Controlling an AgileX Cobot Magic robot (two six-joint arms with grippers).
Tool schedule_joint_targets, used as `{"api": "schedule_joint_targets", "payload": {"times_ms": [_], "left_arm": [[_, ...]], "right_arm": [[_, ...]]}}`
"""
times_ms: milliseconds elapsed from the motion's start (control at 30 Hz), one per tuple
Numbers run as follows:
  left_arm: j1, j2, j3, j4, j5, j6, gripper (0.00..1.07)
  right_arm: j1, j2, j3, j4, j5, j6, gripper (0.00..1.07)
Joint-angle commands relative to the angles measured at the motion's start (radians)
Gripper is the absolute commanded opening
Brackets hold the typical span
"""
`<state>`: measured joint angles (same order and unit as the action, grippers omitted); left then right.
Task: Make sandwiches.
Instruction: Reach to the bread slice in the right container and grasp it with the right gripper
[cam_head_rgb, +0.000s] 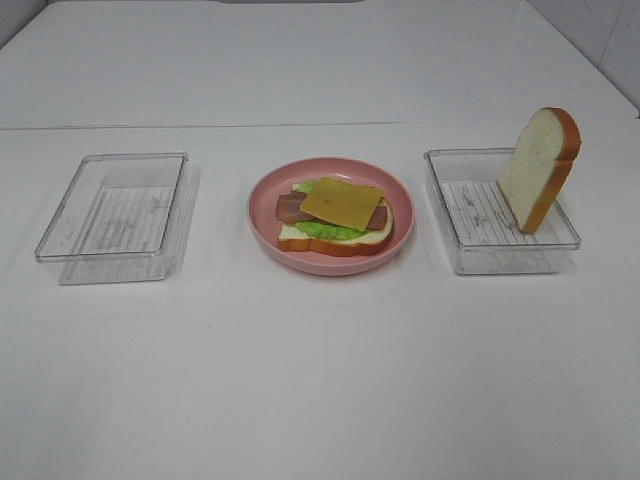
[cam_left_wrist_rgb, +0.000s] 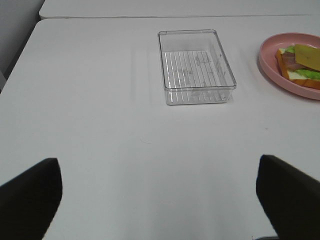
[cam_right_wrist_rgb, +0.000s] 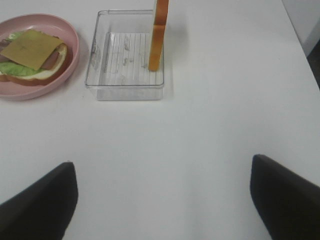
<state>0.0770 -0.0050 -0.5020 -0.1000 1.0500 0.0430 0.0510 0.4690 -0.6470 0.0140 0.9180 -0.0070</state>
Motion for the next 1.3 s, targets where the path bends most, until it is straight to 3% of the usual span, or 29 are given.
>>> {"api": "schedule_joint_targets", "payload": {"times_ms": [33, 67, 167, 233, 367, 433, 533, 600, 633, 800, 967, 1300], "left_arm": [[0.003, -0.020, 0.003, -0.009, -0.017, -0.008, 0.99], [0.003, -0.020, 0.003, -0.009, -0.017, -0.008, 0.99], [0.003, -0.020, 0.003, -0.009, -0.017, -0.008, 0.99], [0.003, -0.020, 0.003, -0.009, -0.017, -0.008, 0.99], [0.003, -0.020, 0.003, -0.009, -0.017, -0.008, 0.99], [0.003, -0.020, 0.003, -0.009, -0.017, -0.008, 0.99], [0.003, -0.020, 0.003, -0.009, -0.017, -0.008, 0.99], [0.003, -0.020, 0.003, -0.009, -0.017, -0.008, 0.99], [0.003, -0.020, 0.003, -0.009, -0.017, -0.008, 0.99], [0.003, -0.020, 0.003, -0.009, -0.017, -0.008, 0.99], [0.003, -0.020, 0.003, -0.009, -0.017, -0.008, 0.99], [0.003, -0.020, 0.003, -0.009, -0.017, -0.008, 0.99]], "right_arm": [[0.002, 0.285, -0.140, 0.030, -0.076, -0.002, 0.84], [0.002, 0.407, -0.208, 0.032, -0.079, -0.006, 0.84], [0.002, 0.477, -0.246, 0.032, -0.079, -0.007, 0.84], [0.002, 0.728, -0.397, 0.031, -0.085, -0.013, 0.84], [0.002, 0.897, -0.512, 0.033, -0.088, -0.032, 0.84], [0.002, 1.046, -0.632, 0.031, -0.081, -0.041, 0.84], [0.002, 1.093, -0.674, 0.030, -0.081, -0.041, 0.84], [0.002, 1.248, -0.829, 0.027, -0.081, -0.041, 0.84], [0.002, 1.248, -0.829, 0.027, -0.081, -0.041, 0.84], [0.000, 1.418, -1.019, 0.026, -0.027, -0.042, 0.84], [0.000, 1.524, -1.104, 0.026, 0.020, -0.058, 0.84], [0.000, 1.640, -1.112, 0.030, 0.030, -0.059, 0.84]]}}
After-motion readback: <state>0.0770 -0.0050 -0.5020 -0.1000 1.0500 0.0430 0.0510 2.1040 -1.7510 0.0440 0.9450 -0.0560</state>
